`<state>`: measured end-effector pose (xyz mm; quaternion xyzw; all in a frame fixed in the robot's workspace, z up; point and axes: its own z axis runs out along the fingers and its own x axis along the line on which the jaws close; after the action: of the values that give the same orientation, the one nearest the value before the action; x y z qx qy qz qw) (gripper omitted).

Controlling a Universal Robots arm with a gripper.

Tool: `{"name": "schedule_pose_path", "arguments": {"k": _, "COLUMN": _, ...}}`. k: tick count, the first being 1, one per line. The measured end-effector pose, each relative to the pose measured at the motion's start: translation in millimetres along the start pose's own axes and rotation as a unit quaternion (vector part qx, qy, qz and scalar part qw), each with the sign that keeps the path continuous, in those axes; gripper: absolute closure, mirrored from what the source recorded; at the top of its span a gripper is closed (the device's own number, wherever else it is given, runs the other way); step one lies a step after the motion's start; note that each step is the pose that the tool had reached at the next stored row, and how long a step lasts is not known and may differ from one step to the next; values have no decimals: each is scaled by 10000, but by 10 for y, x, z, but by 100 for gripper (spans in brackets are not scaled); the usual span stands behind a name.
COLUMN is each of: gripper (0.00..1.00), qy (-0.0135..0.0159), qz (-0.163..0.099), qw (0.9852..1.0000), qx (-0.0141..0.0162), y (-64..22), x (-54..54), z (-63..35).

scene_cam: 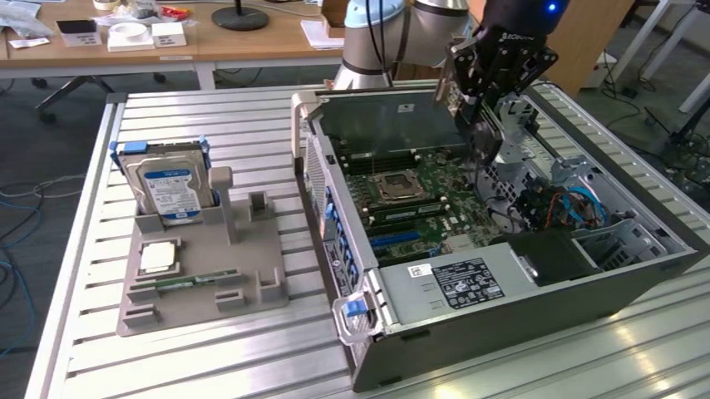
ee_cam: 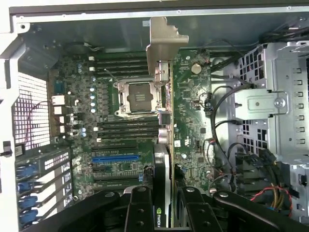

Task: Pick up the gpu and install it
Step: 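Pick up the gpu and move the gpu toward the slot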

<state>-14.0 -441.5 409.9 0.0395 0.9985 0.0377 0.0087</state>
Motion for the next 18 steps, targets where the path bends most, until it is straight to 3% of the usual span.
{"name": "schedule_pose_path", "arguments": {"k": 11, "gripper": 73, "qy": 0, "qz": 0, "qw": 10000, "qx": 0, "y": 18, "x": -221, "z": 5}}
{"name": "schedule_pose_path", "arguments": {"k": 18, "gripper": 73, "qy": 0, "qz": 0, "qw": 10000, "qx": 0, "y": 24, "x": -301, "z": 6}}
